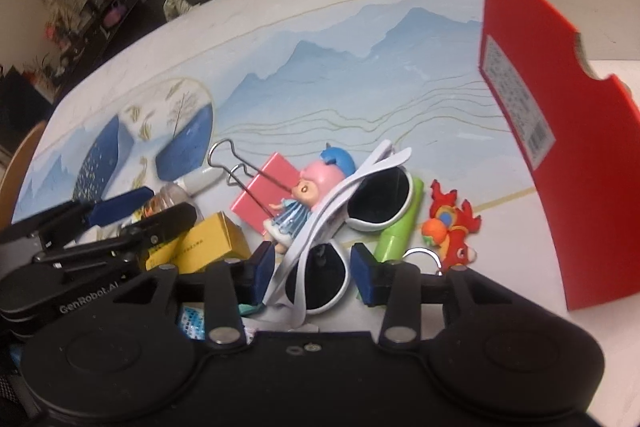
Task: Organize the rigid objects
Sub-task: 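Reach the left gripper to the green-capped jar while the right gripper reaches the white sunglasses, then grasp the green-capped jar with the left gripper while the right gripper grasps the sunglasses, then carry the jar with the left gripper into the shoebox while the right gripper carries the sunglasses in, then open both grippers to release the jar and sunglasses in the box, then withdraw both grippers from the box and reach toward the remaining table items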
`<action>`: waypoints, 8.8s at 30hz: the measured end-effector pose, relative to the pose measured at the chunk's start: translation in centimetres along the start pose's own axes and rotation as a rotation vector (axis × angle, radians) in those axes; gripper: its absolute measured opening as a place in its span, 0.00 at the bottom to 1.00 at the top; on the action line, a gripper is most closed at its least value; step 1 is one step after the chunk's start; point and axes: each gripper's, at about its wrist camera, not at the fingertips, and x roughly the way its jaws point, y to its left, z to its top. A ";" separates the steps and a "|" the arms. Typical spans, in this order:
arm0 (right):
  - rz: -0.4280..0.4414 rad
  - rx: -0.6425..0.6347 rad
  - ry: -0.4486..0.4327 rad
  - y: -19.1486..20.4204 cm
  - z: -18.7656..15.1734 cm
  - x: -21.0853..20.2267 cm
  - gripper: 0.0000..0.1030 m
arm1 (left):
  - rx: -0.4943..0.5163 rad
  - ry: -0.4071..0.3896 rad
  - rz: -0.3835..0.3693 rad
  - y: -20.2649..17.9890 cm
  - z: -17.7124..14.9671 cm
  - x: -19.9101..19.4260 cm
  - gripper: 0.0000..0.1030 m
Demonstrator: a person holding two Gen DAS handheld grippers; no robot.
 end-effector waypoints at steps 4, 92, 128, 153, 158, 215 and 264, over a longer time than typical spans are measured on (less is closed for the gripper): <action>-0.009 -0.028 0.022 0.3 -0.1 0.6 0.44 | 0.008 0.000 -0.006 -0.1 -0.1 0.2 0.57; 0.116 0.013 -0.015 -3.2 -2.7 -7.4 0.19 | -0.248 -0.088 0.025 -1.5 0.4 -10.1 0.44; -0.009 0.171 -0.228 -24.2 6.2 -15.3 0.19 | -0.045 -0.059 -0.221 -24.3 14.0 -3.3 0.44; -0.049 0.093 -0.084 -30.1 6.7 -9.3 0.20 | 0.116 0.305 -0.176 -32.9 13.8 10.1 0.43; -0.038 0.097 -0.071 -30.5 6.5 -8.9 0.20 | 0.119 0.319 -0.161 -33.2 14.0 11.4 0.43; 0.054 0.031 -0.318 -20.1 2.3 -19.8 0.77 | -0.108 -0.044 -0.071 -23.6 10.4 -4.6 0.65; -0.062 -0.088 -0.155 -1.1 -2.6 -8.2 0.82 | -0.193 -0.027 0.096 -3.1 -1.3 -5.4 1.00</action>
